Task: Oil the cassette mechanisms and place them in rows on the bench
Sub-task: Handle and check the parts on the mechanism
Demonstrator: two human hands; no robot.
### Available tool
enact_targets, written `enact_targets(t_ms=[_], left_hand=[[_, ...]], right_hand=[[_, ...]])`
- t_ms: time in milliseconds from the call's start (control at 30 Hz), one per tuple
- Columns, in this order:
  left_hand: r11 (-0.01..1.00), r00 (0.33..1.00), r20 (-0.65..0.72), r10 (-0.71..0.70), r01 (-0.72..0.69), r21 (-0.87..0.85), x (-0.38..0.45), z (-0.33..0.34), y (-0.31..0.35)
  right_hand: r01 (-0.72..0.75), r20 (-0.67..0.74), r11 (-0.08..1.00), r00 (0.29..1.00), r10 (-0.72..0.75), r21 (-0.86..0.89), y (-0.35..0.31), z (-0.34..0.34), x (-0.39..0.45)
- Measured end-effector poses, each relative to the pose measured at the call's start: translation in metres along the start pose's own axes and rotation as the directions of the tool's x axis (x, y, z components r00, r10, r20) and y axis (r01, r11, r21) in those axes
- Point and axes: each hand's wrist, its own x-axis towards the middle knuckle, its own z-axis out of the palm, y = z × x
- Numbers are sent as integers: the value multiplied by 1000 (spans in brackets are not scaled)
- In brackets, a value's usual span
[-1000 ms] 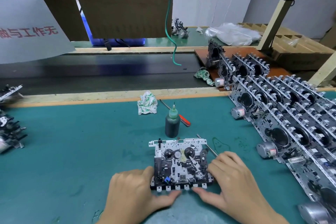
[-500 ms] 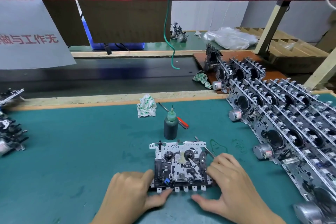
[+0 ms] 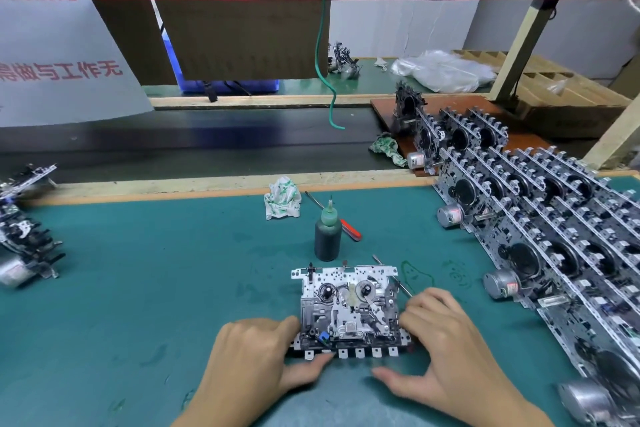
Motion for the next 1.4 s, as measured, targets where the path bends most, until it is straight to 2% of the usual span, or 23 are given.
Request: enact_targets(t_ms=[100, 267, 400, 467, 700, 833, 967, 1067, 1233, 1300, 1400], left_hand=[[1000, 999, 36, 0, 1, -31, -1, -2, 0], [983, 984, 51, -172, 175, -63, 4, -2, 7], [977, 978, 39, -205, 207, -51, 3, 2, 10], [978, 979, 34, -200, 202, -52, 3, 2, 10], [992, 992, 89, -86, 94, -82, 4, -5, 1], [992, 996, 83, 33, -22, -128, 1, -5, 2], [994, 998, 63, -15, 22, -108, 0, -6, 4], [995, 996, 68, -60, 66, -74, -2, -4, 5], [979, 980, 25, -200, 200, -31, 0, 0, 18], [979, 980, 15, -200, 200, -38, 2, 1, 19], [987, 987, 62, -150, 153, -41, 1, 1, 7]], right_hand=[[-4, -23, 999, 1000, 3, -41, -2, 0, 0], [-33, -77, 995, 997, 26, -90, -8, 5, 1], [0, -46, 999, 999, -2, -45, -7, 2, 0], [10, -40, 1000, 999, -10, -16, -6, 2, 0], [-14, -76, 996, 997, 7, -93, -8, 3, 0], [-81, -133, 990, 989, 65, -119, -11, 5, 1], [-18, -71, 996, 997, 11, -91, -6, 4, -1], [41, -43, 990, 998, -47, -137, -3, 3, -1], [21, -33, 998, 999, -23, -51, -3, 1, 0], [9, -32, 1000, 999, -9, -16, -4, 0, -1], [7, -45, 998, 999, -10, -66, -7, 2, -1]])
